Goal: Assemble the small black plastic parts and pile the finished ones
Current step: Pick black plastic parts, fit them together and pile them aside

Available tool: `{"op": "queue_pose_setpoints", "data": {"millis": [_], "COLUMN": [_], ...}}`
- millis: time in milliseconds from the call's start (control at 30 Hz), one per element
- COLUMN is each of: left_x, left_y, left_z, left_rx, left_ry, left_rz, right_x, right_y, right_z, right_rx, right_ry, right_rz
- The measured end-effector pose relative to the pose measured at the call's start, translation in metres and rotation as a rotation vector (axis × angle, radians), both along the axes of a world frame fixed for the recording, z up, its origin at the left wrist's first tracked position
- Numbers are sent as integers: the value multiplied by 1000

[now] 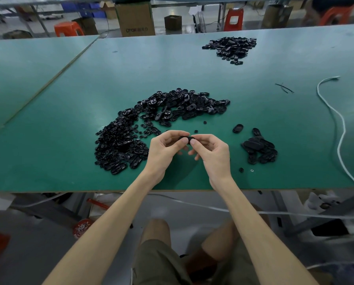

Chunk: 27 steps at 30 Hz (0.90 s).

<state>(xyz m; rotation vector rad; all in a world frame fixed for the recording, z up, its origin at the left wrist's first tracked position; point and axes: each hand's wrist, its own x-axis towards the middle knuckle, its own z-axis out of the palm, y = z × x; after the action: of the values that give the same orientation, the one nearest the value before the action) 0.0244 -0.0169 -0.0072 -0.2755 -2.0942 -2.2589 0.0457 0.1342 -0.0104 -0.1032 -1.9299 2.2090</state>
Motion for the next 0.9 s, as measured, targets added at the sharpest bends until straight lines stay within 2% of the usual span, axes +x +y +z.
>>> {"op": "queue_pose_setpoints", "data": {"millis": [667, 900], "left_x": [-4, -2], "left_y": [-1, 0], "left_z": [-2, -2], "left_rx": [-40, 17], "left_ry": [-34, -27], "left_rz": [-43, 22], "right_x": [-1, -1], "right_y": [3, 2], "right_z": [-1, -3], "right_rx": [-30, -9], "right_ry": [6, -10], "right_rz": [-36, -5]}}
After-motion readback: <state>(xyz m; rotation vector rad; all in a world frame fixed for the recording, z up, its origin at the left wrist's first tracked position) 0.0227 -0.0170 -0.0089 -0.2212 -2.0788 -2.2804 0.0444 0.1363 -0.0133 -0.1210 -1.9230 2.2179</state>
